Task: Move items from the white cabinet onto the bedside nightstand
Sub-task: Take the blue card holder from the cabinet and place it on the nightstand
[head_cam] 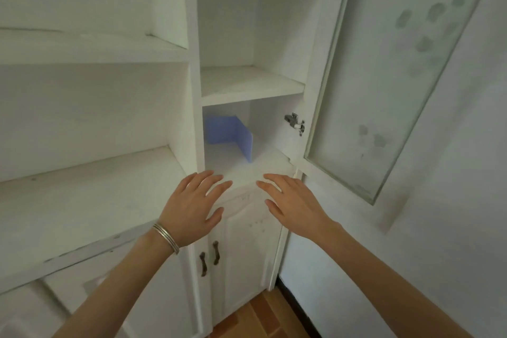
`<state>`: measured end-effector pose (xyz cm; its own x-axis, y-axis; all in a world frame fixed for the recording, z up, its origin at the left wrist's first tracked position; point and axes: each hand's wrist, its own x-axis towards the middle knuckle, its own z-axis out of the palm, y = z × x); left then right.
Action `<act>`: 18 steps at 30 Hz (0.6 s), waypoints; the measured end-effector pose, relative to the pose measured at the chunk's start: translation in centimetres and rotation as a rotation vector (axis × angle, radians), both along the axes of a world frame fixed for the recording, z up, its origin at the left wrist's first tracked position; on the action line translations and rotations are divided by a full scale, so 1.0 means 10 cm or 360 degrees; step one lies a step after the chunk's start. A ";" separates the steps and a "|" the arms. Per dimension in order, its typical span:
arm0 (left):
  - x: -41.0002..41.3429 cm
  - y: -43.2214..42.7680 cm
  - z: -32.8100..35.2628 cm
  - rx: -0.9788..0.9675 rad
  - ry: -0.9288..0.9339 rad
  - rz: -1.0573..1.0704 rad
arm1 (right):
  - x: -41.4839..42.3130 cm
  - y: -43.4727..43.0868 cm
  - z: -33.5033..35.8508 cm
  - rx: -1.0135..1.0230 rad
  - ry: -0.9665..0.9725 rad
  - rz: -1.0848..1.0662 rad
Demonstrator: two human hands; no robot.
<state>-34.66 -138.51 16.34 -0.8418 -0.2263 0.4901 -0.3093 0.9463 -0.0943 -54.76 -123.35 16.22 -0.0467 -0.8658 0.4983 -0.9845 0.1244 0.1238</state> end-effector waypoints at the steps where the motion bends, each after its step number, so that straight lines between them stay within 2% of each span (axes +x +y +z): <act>1: -0.09 -0.11 -0.01 -0.0021 -0.0006 -0.0024 | -0.08 -0.12 -0.01 -0.0011 -0.0003 0.0000; 11: -0.64 -0.82 -0.26 -0.0006 -0.0104 -0.0088 | -0.92 -1.14 -0.27 -0.0030 0.0013 0.0112; 18: -1.05 -1.07 -0.36 0.0002 -0.0149 -0.0004 | -1.56 -1.84 -0.32 0.0054 0.0183 0.0310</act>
